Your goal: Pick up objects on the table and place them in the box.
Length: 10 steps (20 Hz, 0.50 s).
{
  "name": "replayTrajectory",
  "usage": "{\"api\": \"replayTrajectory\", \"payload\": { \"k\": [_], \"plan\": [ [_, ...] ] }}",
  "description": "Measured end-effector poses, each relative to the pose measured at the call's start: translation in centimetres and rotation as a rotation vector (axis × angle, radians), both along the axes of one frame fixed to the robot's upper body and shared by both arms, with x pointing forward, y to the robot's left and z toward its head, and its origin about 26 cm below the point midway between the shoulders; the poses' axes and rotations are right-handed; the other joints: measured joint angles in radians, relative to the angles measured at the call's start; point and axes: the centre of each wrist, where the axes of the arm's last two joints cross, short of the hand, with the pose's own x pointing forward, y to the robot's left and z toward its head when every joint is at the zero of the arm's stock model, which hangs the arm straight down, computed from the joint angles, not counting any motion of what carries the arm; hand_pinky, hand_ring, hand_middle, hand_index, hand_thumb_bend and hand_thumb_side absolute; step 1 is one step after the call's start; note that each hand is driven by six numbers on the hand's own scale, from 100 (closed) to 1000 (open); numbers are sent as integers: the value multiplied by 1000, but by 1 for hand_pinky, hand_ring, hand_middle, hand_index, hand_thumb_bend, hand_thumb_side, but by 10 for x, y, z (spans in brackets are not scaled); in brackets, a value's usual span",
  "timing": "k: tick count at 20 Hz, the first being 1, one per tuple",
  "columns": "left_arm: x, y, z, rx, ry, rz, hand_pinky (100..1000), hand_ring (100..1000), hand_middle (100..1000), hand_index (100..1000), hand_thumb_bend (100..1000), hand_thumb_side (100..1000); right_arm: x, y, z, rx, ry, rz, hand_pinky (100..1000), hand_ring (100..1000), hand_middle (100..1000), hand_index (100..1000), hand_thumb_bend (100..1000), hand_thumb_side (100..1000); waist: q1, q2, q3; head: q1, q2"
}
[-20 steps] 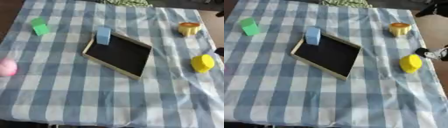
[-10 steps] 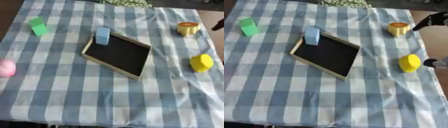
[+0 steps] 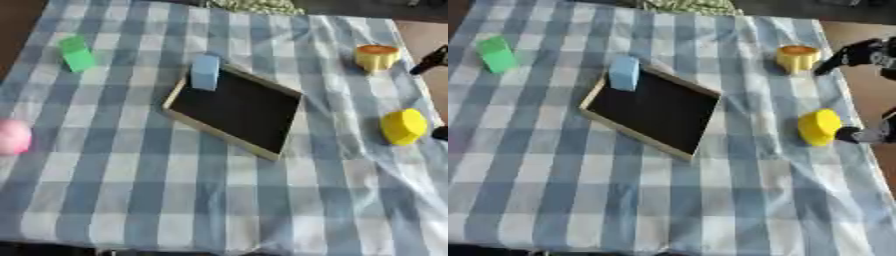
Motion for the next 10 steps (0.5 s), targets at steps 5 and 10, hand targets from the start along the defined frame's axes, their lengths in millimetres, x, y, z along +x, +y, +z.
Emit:
{"api": "replayTrajectory", "payload": {
  "k": [5,10],
  "plan": [
    [0,0,0,-2,3,-2,890,798,757,855,100,594,8,-8,-18,-8,-17,-64,862,884,741,829,460,100,0,2,8,-7,0],
    [0,-2,-1,-6,7,-5,890,798,758,855,100,596,14,-18,-37,14,16,-101,862,889,746,835,446,100,0,4,8,-7,0]
  ]
}}
